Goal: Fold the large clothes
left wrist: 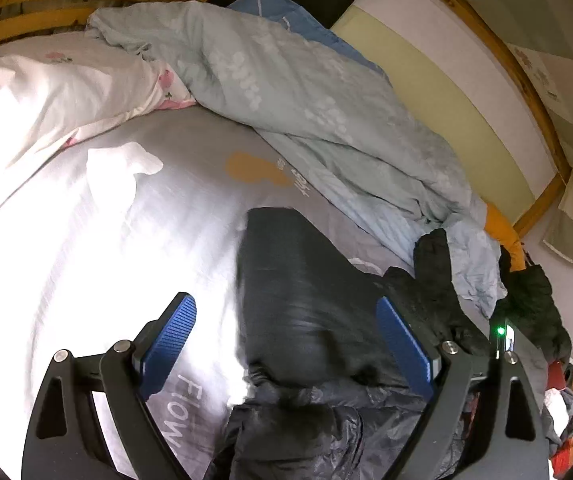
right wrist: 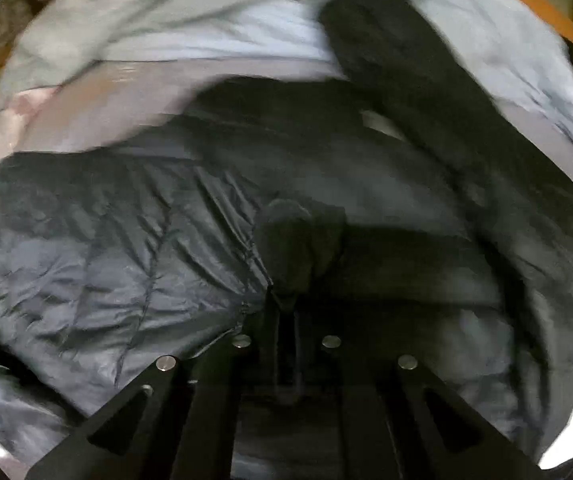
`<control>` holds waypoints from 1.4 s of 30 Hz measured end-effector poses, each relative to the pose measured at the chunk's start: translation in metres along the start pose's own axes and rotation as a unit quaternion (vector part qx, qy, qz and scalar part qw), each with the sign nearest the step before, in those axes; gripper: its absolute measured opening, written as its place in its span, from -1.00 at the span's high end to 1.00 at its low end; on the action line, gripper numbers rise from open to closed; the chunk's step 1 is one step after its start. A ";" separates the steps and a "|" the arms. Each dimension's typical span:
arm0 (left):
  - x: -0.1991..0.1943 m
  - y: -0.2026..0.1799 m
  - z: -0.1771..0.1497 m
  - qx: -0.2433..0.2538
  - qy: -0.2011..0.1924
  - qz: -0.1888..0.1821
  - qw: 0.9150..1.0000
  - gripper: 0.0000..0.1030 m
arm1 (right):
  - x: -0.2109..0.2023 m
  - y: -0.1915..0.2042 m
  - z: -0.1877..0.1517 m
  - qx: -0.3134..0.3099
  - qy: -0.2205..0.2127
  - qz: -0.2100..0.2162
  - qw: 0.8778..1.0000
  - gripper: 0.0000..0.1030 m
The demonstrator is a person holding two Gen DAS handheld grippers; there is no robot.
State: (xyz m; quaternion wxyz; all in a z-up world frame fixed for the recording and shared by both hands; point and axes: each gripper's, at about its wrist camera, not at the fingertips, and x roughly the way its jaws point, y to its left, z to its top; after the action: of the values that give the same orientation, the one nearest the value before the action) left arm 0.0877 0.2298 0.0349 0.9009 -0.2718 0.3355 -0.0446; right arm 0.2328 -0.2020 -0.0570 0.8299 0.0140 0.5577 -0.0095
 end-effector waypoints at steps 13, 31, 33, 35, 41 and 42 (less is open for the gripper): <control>0.031 -0.025 -0.022 0.061 0.064 0.025 0.996 -0.76 | -0.036 -0.103 0.003 0.031 -0.044 -0.141 0.989 0.89; 0.097 -0.061 -0.052 0.166 0.119 0.135 0.970 -0.51 | -0.147 -0.100 -0.010 0.076 -0.178 0.011 0.981 -0.52; 0.102 -0.058 -0.052 0.159 0.131 0.139 0.969 -0.51 | -0.147 -0.097 0.014 0.052 -0.172 0.008 0.984 -0.57; 0.099 -0.057 -0.053 0.161 0.126 0.140 0.969 -0.51 | -0.145 -0.089 0.033 0.033 -0.170 -0.004 0.985 -0.57; 0.106 -0.055 -0.054 0.164 0.127 0.148 0.967 -0.53 | -0.085 -0.066 0.101 0.037 -0.114 -0.012 0.993 -0.62; 0.108 -0.054 -0.054 0.164 0.129 0.150 0.966 -0.53 | -0.068 -0.063 0.113 0.040 -0.106 -0.016 0.993 -0.62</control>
State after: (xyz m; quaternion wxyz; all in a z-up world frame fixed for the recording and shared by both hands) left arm 0.1428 0.1307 -0.0339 0.8788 -0.0584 0.4736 0.0020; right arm 0.3096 -0.2684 0.0480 0.8831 0.0371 0.4655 -0.0462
